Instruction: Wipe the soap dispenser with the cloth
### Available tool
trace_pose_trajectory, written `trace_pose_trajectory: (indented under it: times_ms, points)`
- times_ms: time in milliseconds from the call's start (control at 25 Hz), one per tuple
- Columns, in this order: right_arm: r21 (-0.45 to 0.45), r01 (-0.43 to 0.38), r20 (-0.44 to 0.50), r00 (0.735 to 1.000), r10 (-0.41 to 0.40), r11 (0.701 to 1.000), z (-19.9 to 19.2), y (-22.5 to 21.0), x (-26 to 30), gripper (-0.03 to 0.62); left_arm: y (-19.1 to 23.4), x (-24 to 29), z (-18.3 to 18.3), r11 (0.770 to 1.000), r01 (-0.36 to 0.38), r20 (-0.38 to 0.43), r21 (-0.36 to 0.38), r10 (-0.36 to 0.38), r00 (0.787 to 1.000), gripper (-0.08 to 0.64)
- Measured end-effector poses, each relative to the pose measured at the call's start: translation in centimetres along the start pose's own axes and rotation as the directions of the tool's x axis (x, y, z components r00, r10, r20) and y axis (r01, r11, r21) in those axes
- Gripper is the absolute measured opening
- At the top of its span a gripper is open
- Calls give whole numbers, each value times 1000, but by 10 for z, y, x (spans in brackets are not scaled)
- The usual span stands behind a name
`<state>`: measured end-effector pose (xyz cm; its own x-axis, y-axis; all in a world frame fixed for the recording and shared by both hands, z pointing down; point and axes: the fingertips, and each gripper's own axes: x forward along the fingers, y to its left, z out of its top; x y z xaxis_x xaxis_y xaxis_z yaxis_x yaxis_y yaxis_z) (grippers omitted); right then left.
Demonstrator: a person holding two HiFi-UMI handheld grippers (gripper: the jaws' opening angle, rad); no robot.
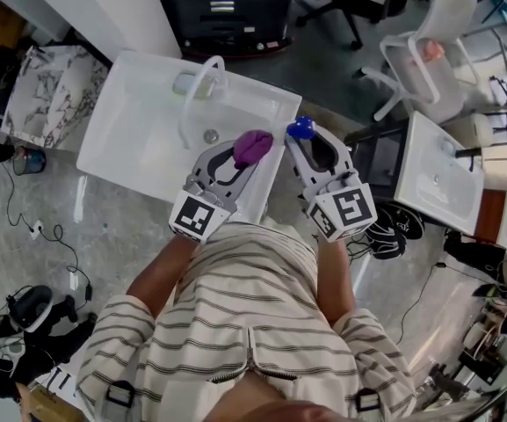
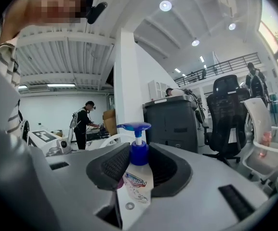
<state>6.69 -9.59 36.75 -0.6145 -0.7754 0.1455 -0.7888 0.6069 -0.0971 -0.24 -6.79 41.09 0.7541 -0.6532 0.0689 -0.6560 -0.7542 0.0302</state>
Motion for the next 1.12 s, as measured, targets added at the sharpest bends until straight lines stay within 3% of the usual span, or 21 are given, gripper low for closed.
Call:
trace_pose_trajectory:
  times_ms: [280,720,1120]
  points:
    - [-60,-114,-51,993,111,992,-4,8,-7,133,-4,4,6,995,104,15,6,-104,995,120]
    - [-52,-257,-70,965,253,965,-7,22,-13,133,-10,10,6,974,221,-7,47,-221,975,120]
    - [-31,-405,-70,913,402,914,-9,36,-20,133,-15,11,4,926,376,-13,44,-376,927,120]
